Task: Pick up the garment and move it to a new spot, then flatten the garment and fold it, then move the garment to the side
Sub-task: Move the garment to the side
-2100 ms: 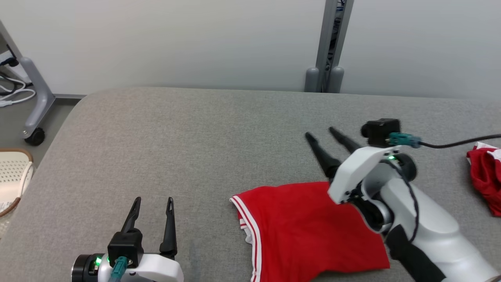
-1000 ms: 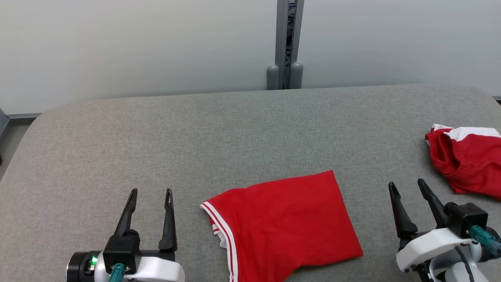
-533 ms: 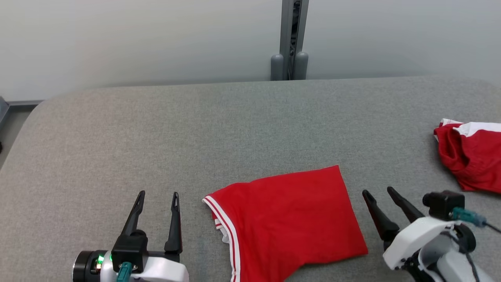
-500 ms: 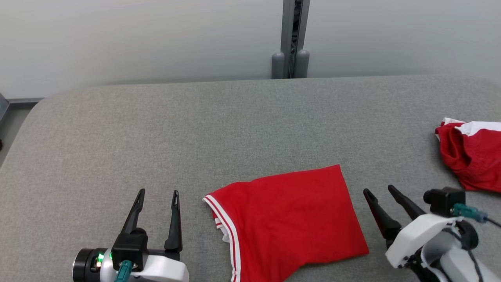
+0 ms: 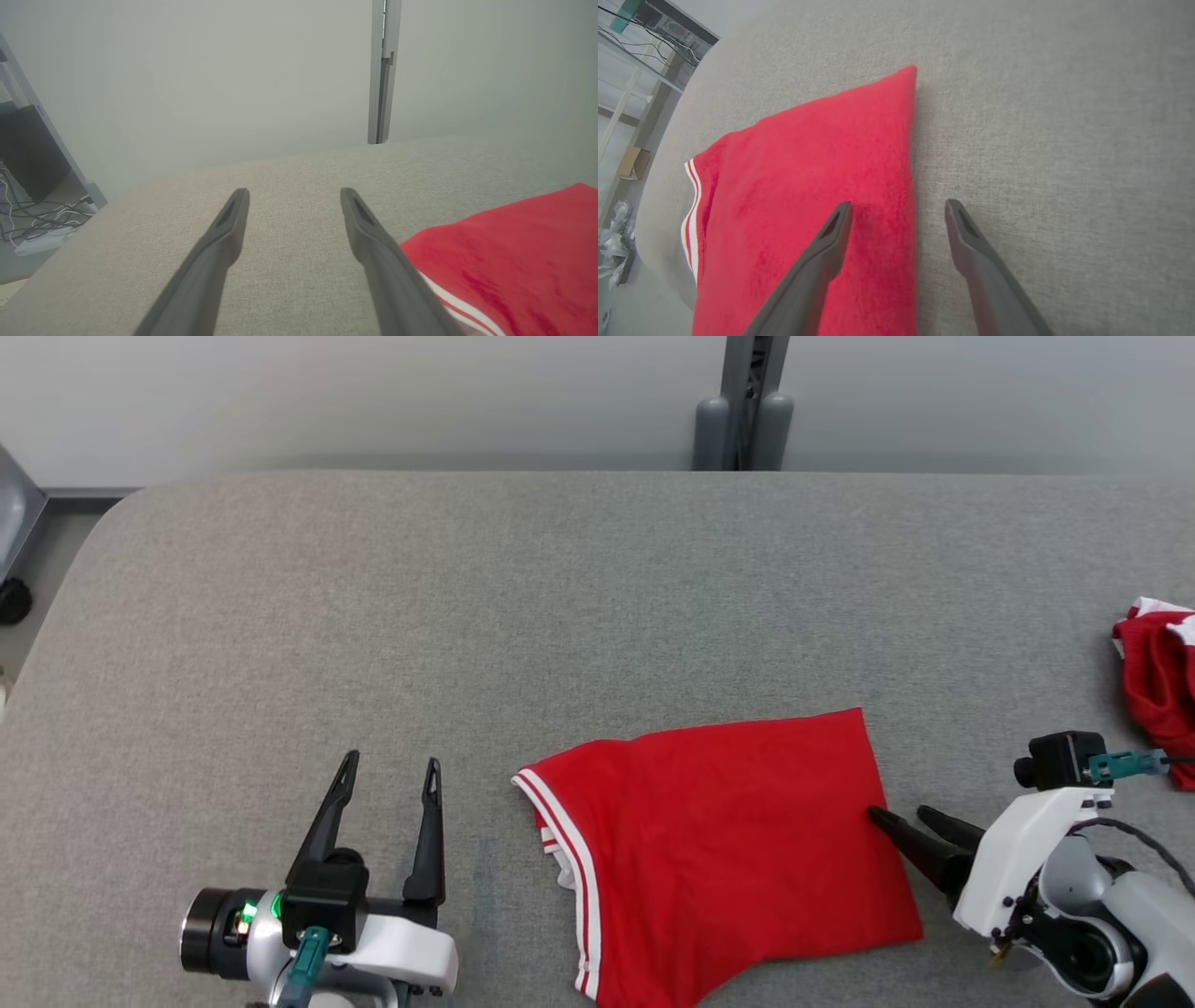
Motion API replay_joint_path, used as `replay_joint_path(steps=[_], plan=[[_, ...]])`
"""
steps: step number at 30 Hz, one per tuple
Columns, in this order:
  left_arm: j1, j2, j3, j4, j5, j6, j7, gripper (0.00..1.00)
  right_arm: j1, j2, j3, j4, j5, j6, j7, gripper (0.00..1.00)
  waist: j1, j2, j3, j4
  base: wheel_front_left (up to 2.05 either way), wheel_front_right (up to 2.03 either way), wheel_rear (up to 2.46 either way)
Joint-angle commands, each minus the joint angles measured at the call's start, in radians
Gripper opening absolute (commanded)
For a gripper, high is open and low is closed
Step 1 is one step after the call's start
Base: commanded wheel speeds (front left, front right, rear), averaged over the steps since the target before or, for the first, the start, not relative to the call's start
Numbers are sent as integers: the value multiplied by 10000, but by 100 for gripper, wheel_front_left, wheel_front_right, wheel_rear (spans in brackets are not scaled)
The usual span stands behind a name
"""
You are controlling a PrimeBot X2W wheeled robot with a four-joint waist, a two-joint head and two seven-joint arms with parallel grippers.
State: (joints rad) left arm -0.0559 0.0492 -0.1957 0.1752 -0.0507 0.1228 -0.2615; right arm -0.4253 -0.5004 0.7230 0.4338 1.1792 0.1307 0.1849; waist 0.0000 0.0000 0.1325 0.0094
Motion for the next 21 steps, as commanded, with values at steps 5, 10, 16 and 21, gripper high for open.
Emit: replay_joint_path(steps=[5,10,16,21], plan=[[-407,40,-89,-93,150,-64,-41,100,-528,-422,615,348,829,2,519,100,0,0,352,384,0,0,0],[-534,38,-201,-117,233,-26,-41,100,-847,-570,1152,215,1423,2,555,100,0,0,542,647,0,0,0],[-551,36,-234,-95,287,-50,-41,100,-1250,-695,1760,173,1914,2,610,100,0,0,664,868,0,0,0],[-638,36,-320,-131,288,-29,-41,100,-1554,-673,2282,246,2296,1,742,100,0,0,809,1005,0,0,0]])
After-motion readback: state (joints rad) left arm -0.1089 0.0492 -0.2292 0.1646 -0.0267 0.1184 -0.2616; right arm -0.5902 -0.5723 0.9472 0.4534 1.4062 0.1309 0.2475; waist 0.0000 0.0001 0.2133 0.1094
